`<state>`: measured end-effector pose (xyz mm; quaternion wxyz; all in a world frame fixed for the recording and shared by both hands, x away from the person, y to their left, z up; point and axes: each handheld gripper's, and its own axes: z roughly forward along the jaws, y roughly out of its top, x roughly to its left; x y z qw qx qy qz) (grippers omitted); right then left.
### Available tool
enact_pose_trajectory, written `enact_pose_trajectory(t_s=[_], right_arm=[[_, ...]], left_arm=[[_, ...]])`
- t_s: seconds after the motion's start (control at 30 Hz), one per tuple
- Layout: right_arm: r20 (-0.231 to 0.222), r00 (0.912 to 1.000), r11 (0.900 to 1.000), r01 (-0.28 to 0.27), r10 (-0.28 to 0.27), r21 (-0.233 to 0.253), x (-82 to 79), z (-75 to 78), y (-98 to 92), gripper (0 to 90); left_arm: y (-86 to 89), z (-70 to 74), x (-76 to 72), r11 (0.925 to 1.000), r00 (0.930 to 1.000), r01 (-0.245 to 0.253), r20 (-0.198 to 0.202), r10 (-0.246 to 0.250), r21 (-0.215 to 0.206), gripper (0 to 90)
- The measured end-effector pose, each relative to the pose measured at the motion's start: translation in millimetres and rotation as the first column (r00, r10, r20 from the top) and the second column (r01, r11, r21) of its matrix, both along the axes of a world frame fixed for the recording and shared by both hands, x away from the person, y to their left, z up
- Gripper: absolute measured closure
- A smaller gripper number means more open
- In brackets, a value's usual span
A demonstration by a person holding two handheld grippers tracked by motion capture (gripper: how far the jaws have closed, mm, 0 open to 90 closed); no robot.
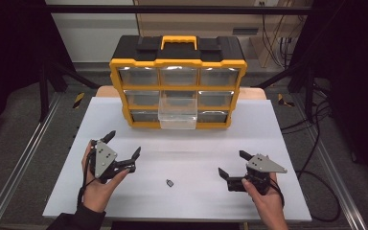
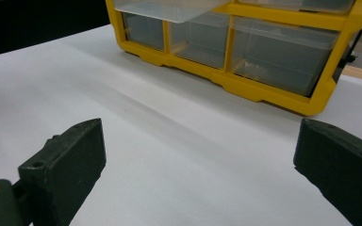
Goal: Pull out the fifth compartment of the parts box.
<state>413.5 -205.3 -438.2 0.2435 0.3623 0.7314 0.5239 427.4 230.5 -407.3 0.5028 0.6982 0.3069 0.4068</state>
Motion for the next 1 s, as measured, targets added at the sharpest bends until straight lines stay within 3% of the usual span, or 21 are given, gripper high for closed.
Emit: enact_pose_trajectory(t_s=[0.2,0.33,0.4,0.53,0.67,0.77,1.0], right_arm=[[-0.009,1.0,0.999,0.0,0.001,0.044,9.2,1.2,7.6,3.4],[-0.009,0.9999,0.997,0.015,-0.014,0.074,16.3,2.0,10.0,3.1],[-0.006,0.9996,0.996,0.029,-0.029,0.084,17.1,3.6,12.1,2.7],[-0.022,0.9987,0.993,0.049,-0.047,0.107,21.5,4.6,16.9,2.9],[-0.023,0.9976,0.996,0.067,-0.066,0.051,27.2,3.0,24.5,3.7],[-0.016,0.998,0.997,0.061,-0.06,0.042,26.6,4.2,30.5,3.2],[0.026,0.9979,0.998,0.058,-0.059,0.029,26.3,18.7,48.0,4.3]], left_arm=[[13.2,-1.6,-4.9,0.9967,0.9996,0.026,-0.012,-0.027,-0.077,4.8],[19.1,-8.3,-14.5,0.9963,0.9989,0.043,-0.018,-0.044,-0.075,4.7],[22.6,-15.9,-19.7,0.9963,0.9967,0.079,-0.015,-0.08,-0.034,4.2],[26.3,-16.8,-25.2,0.9929,0.9953,0.094,-0.016,-0.096,-0.073,3.6],[27.2,-13.1,-27.9,0.9927,0.9957,0.092,0.009,-0.092,-0.078,3.6],[30.6,-13.9,-31.0,0.9927,0.9969,0.077,-0.012,-0.078,-0.093,3.6],[43.8,-14.0,-38.4,0.9907,0.9984,0.052,-0.018,-0.055,-0.126,3.5]])
